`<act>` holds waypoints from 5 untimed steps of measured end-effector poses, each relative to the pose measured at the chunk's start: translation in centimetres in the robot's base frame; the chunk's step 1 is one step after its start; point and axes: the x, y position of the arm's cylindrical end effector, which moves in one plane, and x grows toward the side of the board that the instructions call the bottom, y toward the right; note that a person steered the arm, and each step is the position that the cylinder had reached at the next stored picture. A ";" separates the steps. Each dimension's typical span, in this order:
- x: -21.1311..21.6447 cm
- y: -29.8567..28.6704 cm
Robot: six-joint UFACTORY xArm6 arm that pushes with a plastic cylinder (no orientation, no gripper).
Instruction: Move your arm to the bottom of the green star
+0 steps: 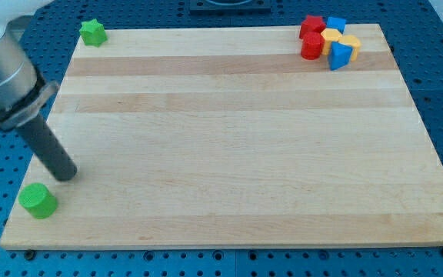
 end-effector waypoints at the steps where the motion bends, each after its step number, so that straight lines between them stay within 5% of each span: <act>1: -7.0 1.2; 4: -30.8 9.2; 5: -31.3 9.2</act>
